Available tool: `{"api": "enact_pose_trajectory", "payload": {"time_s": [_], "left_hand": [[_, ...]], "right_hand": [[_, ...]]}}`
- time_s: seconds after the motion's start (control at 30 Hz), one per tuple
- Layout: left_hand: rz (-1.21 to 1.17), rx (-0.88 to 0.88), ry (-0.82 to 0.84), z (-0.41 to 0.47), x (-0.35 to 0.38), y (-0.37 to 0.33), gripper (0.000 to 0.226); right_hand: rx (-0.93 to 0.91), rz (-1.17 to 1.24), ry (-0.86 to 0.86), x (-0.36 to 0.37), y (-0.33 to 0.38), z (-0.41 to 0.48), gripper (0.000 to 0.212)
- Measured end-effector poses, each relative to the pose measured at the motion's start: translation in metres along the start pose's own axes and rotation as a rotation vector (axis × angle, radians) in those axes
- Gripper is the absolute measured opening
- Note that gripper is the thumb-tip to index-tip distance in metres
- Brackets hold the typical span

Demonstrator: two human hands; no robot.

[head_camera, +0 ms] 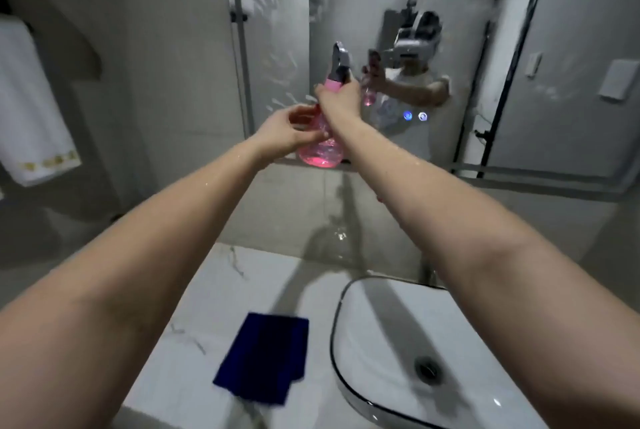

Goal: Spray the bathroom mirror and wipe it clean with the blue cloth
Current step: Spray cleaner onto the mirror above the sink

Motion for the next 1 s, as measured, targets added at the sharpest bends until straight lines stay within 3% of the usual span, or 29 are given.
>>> {"api": "enact_pose_trajectory", "payload": {"time_s": [0.07, 0.17, 0.27, 0.47, 0.8, 1.0], "left_hand": [[0.058, 0.044, -0.001, 0.002, -0.041, -0.004, 0.06], [0.149, 0.085, 0.007, 0.006, -0.093, -0.013, 0.067], [0.183, 0.102, 0.035, 0.018, -0.126, -0.026, 0.071], [0.165, 0.179, 0.054, 0.054, -0.146, -0.055, 0.066], [0.14, 0.281, 0.036, 0.11, -0.154, -0.103, 0.069], [0.18, 0.281, 0.05, 0.129, -0.157, -0.11, 0.063]], "right_hand": [[-0.015, 0.0, 0.025, 0.04, 0.02, 0.005, 0.035], [-0.054, -0.013, 0.105, 0.093, 0.056, 0.008, 0.028], [-0.082, -0.06, 0.069, 0.12, 0.083, 0.023, 0.029], [-0.14, -0.17, -0.051, 0.123, 0.124, 0.056, 0.036], [-0.294, -0.255, -0.174, 0.099, 0.177, 0.11, 0.018], [-0.326, -0.281, -0.074, 0.122, 0.184, 0.135, 0.016]]}}
Point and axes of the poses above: each hand's wrist, its own z-axis towards the middle knuckle, its own x-axis out of the palm, y = z × x, the point moved 10 cm from there along z, towards the middle knuckle, and after that the axes turned 4 degrees about -z, right-handed, at the moved point
